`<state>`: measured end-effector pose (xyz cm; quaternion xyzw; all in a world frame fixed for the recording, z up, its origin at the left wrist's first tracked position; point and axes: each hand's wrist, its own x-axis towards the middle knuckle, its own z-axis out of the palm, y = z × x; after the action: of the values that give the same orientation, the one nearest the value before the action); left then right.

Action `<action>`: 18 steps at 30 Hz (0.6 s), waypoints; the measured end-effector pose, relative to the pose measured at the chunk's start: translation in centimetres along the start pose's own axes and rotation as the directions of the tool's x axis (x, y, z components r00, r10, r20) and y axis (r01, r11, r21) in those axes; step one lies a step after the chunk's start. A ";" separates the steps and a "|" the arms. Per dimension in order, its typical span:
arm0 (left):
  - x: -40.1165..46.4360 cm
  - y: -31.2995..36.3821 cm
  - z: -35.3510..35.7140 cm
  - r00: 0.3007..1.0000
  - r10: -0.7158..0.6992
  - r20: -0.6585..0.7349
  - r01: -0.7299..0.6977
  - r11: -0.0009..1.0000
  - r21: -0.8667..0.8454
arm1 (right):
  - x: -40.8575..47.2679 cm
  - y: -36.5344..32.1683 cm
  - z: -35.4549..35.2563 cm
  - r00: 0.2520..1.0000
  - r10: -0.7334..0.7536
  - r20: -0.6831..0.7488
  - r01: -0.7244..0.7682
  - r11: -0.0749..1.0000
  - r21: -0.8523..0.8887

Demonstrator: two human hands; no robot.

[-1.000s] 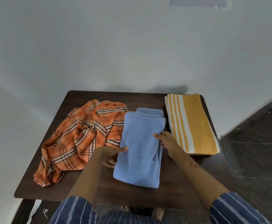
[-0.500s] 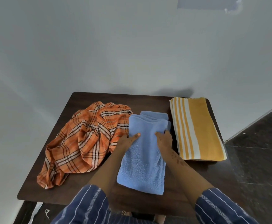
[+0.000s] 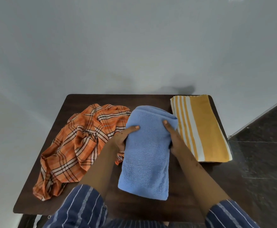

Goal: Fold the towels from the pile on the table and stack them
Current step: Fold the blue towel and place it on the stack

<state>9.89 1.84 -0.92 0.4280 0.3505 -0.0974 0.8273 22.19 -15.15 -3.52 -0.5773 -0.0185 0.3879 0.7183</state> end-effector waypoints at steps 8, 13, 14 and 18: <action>4.1 3.0 3.4 0.840 0.290 -0.459 -0.207 0.952 0.223 | 4.6 -4.8 -1.0 0.996 -0.076 -0.053 0.062 0.969 -0.238; 7.2 2.1 3.7 0.874 0.275 -0.400 -0.112 0.916 0.385 | 9.4 -4.0 -1.0 0.964 -0.127 -0.233 0.011 0.896 -0.444; 7.5 1.6 3.5 0.885 0.261 -0.385 -0.114 0.924 0.366 | 9.6 -3.4 -0.9 0.954 -0.141 -0.263 0.001 0.883 -0.469; 8.3 0.5 2.2 0.867 0.285 -0.408 -0.168 0.940 0.298 | 9.9 -1.3 -0.9 0.954 -0.208 -0.214 0.060 0.835 -0.547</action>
<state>17.36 1.61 -5.26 0.5789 0.4621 0.0579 0.6693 30.23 -10.18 -6.89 -0.7979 -0.0704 0.2351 0.5506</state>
